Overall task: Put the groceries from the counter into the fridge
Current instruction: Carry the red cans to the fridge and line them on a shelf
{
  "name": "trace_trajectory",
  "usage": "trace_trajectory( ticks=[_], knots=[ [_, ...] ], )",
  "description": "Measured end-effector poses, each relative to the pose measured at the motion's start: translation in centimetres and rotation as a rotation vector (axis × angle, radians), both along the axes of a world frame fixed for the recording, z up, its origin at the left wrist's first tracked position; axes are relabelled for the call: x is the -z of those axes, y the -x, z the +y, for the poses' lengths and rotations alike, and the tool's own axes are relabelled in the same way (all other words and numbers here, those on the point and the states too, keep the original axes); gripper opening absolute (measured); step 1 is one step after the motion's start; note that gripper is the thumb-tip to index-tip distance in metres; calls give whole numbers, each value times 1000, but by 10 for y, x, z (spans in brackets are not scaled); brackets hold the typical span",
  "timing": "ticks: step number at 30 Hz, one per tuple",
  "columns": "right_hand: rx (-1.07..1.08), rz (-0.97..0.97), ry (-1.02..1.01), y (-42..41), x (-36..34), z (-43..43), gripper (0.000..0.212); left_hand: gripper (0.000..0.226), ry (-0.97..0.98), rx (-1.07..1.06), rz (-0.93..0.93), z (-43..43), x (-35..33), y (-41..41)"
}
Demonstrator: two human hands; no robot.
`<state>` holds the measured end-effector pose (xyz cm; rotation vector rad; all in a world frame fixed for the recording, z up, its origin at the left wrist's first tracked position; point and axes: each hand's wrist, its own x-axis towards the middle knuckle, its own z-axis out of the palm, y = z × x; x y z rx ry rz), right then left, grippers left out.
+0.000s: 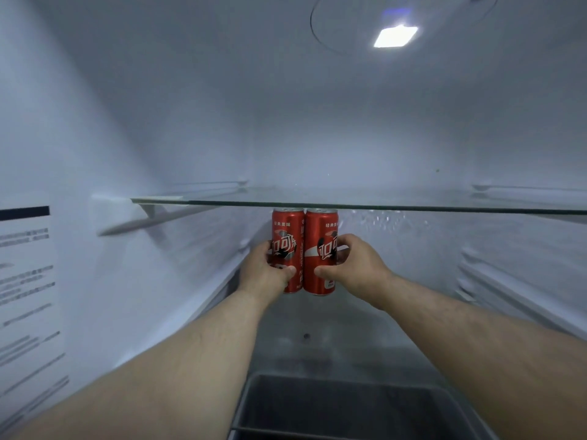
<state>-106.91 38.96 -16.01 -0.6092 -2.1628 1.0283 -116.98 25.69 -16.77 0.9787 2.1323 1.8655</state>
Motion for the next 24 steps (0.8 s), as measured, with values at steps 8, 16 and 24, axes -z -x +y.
trace_trajectory(
  ticks=[8, 16, 24],
  knots=[
    [32, 29, -9, 11, 4, 8, 56, 48, -25, -9, -32, 14, 2, 8],
    [57, 61, -18, 12, 6, 8, 58, 53, -84, 1, -64, 17, 4, 12],
    [31, 36, -61, 9, 9, 8, 65, 55, -90, -6, -54, 19, 7, 15]
  ],
)
